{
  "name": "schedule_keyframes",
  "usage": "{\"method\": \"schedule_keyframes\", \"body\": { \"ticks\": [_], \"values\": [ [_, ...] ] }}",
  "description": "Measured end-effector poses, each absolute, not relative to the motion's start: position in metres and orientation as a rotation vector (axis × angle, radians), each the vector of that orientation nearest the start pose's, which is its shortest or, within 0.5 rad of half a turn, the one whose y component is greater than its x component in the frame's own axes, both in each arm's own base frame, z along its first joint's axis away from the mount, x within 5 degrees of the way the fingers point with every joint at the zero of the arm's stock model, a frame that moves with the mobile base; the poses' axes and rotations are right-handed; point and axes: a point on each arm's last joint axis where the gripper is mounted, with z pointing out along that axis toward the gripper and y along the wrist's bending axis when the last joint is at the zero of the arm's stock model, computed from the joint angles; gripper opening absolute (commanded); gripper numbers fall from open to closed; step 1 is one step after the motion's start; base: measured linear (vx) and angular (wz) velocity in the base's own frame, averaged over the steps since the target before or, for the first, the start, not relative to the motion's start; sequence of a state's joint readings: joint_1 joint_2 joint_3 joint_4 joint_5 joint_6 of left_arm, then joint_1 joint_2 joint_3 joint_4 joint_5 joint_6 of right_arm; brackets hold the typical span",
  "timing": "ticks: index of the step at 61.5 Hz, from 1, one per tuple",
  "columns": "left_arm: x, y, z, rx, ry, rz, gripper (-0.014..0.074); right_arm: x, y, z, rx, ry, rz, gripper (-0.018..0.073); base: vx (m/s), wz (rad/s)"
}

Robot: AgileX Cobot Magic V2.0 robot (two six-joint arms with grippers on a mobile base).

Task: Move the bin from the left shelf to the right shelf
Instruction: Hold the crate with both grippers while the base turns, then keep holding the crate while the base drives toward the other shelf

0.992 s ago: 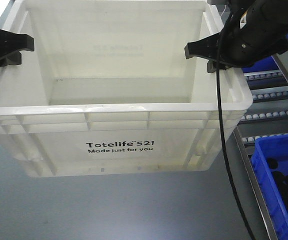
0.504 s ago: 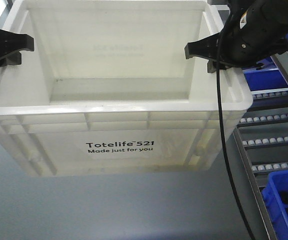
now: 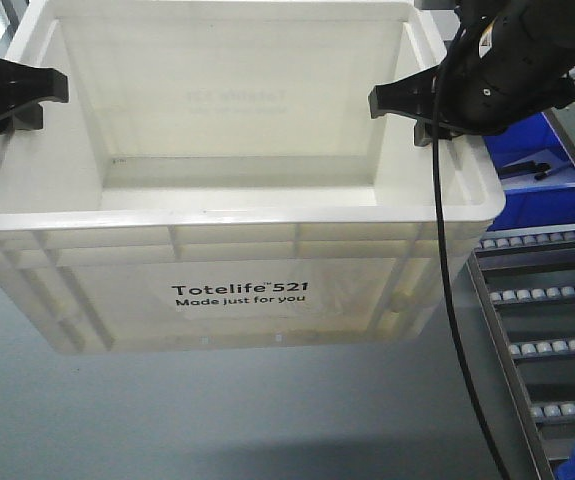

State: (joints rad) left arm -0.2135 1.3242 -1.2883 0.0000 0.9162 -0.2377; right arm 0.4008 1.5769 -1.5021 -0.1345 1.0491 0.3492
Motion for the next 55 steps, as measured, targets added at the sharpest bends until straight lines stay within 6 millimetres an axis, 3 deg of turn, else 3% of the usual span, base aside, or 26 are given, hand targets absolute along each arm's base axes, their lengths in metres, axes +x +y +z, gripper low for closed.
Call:
{"method": "schedule_keyframes", "body": {
  "ticks": [55],
  "values": [
    [0.2705, -0.0586, 0.3718, -0.030, 2.446, -0.202, 0.0148, 0.3145, 0.1218, 0.3526, -0.113, 2.593, 0.097, 0.0083, 0.31, 0.06]
  ]
}}
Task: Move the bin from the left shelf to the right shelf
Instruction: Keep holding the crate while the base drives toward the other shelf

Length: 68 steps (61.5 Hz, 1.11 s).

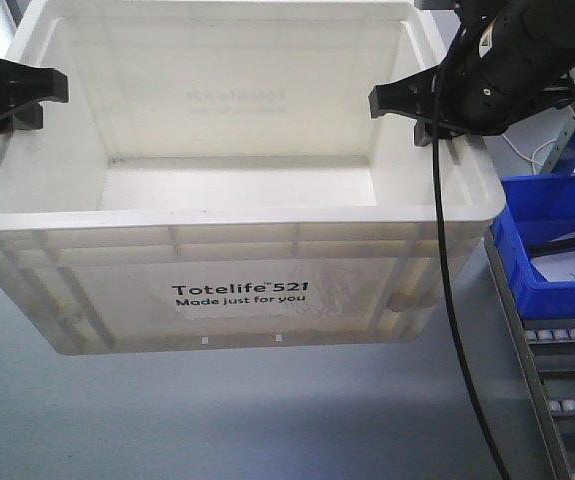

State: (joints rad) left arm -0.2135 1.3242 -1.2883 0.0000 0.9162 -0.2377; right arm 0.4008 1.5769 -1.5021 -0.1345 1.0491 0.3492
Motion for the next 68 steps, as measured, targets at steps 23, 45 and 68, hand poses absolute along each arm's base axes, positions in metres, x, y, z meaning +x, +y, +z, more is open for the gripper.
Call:
{"method": "schedule_keyframes", "body": {
  "ticks": [23, 45, 68],
  "values": [
    [0.2705, -0.0586, 0.3718, -0.030, 2.446, -0.202, 0.0148, 0.3144, 0.1217, 0.3526, -0.113, 2.594, 0.096, 0.0083, 0.28, 0.06],
    [0.2705, -0.0586, 0.3718, -0.030, 2.446, -0.202, 0.0148, 0.3144, 0.1217, 0.3526, -0.113, 2.594, 0.096, 0.0083, 0.32, 0.08],
    [0.2705, -0.0586, 0.3718, -0.030, 2.446, -0.202, 0.0148, 0.3145, 0.1218, 0.3526, -0.113, 2.593, 0.097, 0.0083, 0.35, 0.09]
  ]
}}
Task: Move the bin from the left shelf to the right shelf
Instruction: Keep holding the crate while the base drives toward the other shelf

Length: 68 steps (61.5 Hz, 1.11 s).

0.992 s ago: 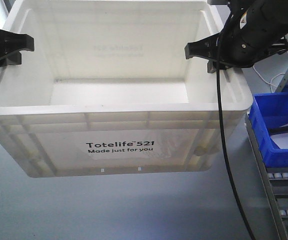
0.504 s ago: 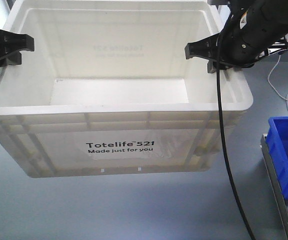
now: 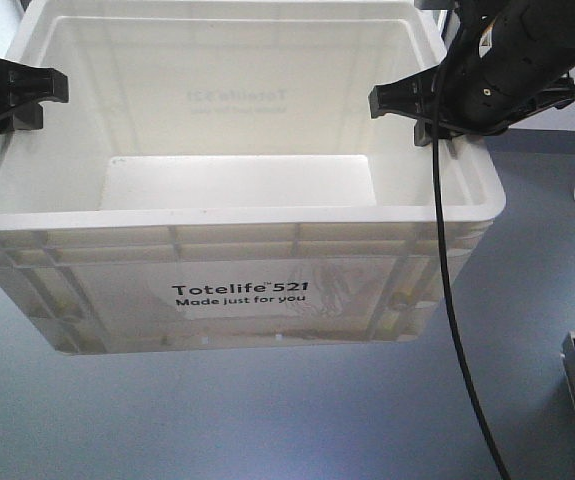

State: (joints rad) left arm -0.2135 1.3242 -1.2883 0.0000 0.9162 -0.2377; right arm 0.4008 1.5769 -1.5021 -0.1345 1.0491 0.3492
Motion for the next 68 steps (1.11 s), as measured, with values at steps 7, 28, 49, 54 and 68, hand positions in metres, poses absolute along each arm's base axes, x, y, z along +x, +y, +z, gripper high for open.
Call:
{"method": "schedule_keyframes", "body": {
  "ticks": [7, 28, 49, 54, 68],
  "values": [
    [0.2705, -0.0586, 0.3718, -0.030, 2.446, -0.202, 0.0148, 0.3145, 0.1218, 0.3526, -0.113, 2.593, 0.097, 0.0083, 0.35, 0.11],
    [0.2706, -0.0587, 0.3719, -0.030, 2.444, -0.202, 0.0148, 0.3145, 0.1218, 0.3526, -0.113, 2.592, 0.097, 0.0083, 0.32, 0.17],
    [0.2707, -0.0587, 0.3719, -0.030, 2.443, -0.202, 0.0148, 0.3146, 0.1217, 0.3527, -0.113, 2.592, 0.095, 0.0083, 0.24, 0.27],
    [0.2709, -0.0587, 0.3717, -0.030, 2.444, -0.202, 0.0148, 0.3146, 0.1217, 0.3527, -0.113, 2.591, 0.095, 0.0083, 0.15, 0.37],
    [0.2709, -0.0587, 0.3717, -0.030, 2.444, -0.202, 0.0148, 0.3146, 0.1218, 0.3527, -0.113, 2.591, 0.097, 0.0083, 0.10, 0.37]
  ]
}}
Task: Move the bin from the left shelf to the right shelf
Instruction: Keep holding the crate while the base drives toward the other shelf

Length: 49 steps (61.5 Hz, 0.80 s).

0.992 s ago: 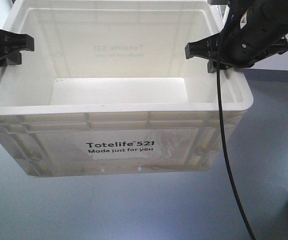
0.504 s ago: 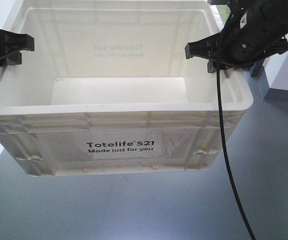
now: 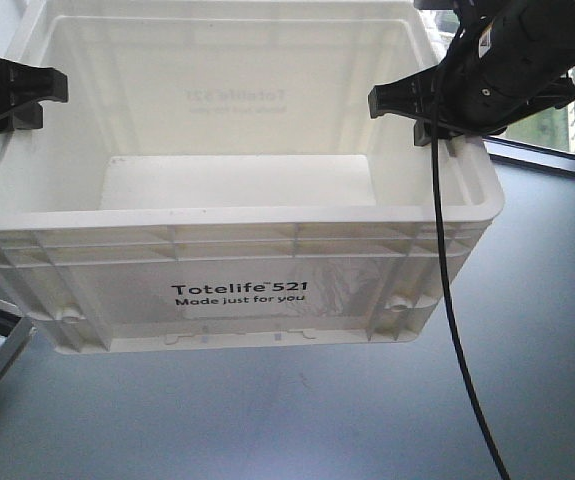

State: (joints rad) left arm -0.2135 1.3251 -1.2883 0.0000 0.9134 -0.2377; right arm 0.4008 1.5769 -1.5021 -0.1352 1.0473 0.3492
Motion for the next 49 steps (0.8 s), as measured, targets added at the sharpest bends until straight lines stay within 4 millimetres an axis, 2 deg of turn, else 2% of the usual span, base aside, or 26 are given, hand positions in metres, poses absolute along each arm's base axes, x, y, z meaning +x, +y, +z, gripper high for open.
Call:
{"method": "schedule_keyframes", "body": {
  "ticks": [49],
  "values": [
    [0.2709, -0.0587, 0.3717, -0.030, 2.444, -0.202, 0.0149, 0.3145, 0.1218, 0.3527, -0.113, 2.592, 0.097, 0.0083, 0.02, 0.38]
  ]
}}
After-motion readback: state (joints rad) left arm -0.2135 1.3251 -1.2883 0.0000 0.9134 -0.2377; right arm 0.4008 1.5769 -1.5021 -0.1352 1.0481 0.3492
